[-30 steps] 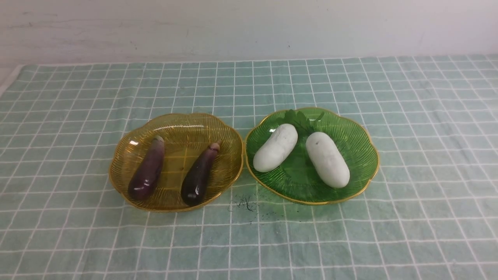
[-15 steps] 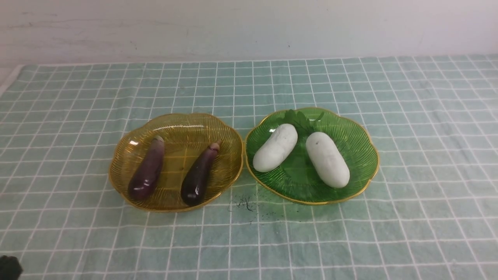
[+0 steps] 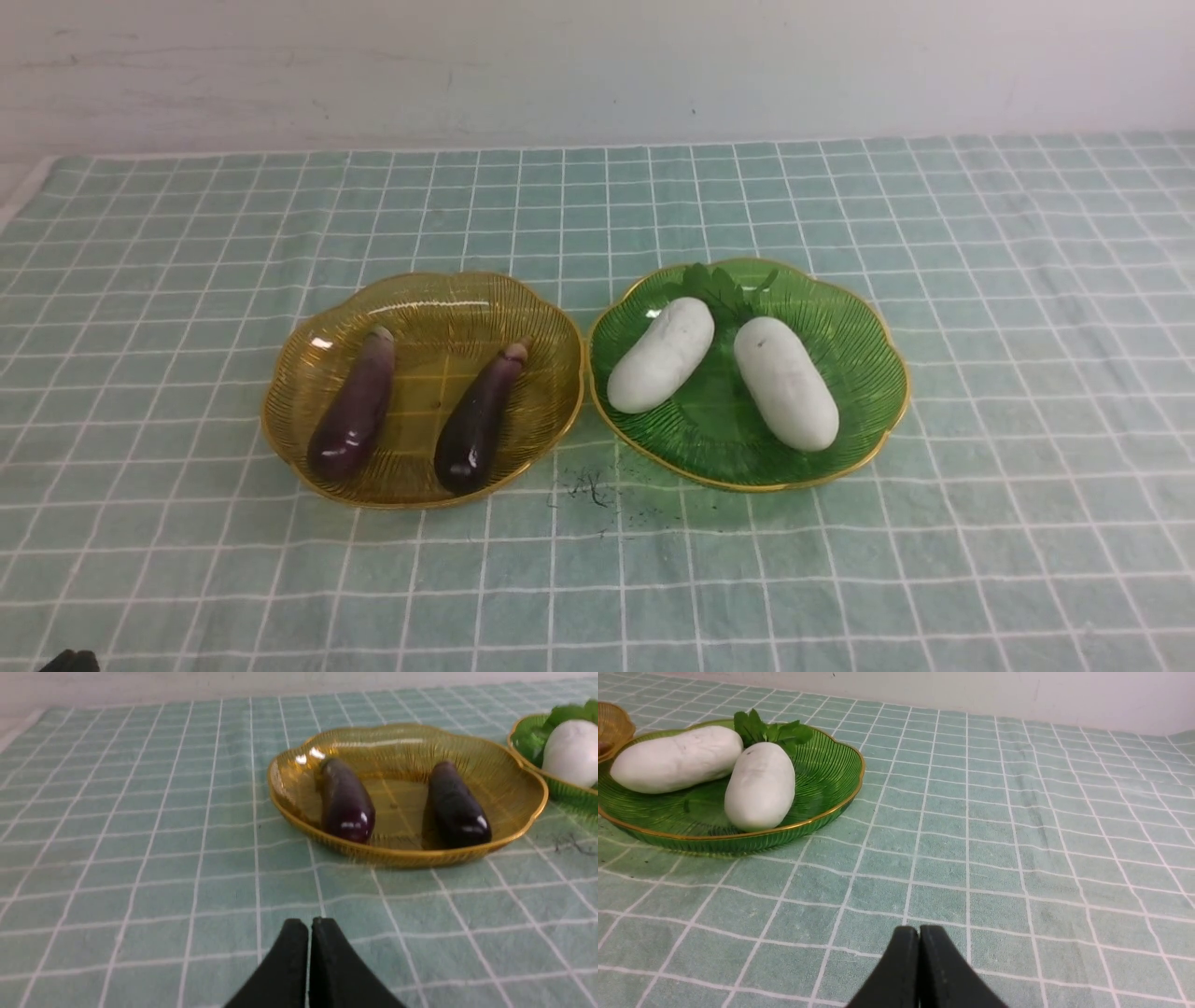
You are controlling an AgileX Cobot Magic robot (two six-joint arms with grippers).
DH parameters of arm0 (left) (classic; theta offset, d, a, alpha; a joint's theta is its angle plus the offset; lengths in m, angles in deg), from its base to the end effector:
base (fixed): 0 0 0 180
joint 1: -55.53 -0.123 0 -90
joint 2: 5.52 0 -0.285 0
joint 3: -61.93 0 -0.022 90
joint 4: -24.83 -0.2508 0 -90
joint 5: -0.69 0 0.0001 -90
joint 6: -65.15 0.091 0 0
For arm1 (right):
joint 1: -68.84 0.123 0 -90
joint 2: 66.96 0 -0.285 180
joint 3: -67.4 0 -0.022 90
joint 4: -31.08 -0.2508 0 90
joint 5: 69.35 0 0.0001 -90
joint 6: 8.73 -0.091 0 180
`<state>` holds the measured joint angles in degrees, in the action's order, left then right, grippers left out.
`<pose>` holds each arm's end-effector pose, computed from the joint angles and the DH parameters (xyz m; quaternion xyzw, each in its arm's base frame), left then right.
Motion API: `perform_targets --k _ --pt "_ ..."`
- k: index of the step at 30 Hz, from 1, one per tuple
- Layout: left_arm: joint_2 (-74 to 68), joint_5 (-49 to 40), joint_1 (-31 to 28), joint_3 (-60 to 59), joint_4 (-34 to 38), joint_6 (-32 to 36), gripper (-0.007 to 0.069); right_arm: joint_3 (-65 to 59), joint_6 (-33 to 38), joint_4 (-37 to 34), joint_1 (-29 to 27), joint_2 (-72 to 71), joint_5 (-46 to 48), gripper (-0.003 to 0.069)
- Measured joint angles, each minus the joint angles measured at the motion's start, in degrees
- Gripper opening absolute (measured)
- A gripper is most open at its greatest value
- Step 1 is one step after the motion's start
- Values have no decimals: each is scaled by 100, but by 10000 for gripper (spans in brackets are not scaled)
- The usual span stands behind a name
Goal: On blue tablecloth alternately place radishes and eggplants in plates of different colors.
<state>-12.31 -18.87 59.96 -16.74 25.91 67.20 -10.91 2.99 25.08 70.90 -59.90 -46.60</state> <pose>0.0529 -0.0047 0.1748 0.0397 0.7924 -0.0205 0.6083 0.0516 0.0055 0.1720 -0.0700 0.8059 -0.0048 0.5878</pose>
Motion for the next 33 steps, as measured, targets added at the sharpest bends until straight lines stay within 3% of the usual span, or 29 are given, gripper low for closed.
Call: perform_targets --k 33 --pt "0 -239 -16 -11 0 0 -8 0 0 0 0 0 0 -15"
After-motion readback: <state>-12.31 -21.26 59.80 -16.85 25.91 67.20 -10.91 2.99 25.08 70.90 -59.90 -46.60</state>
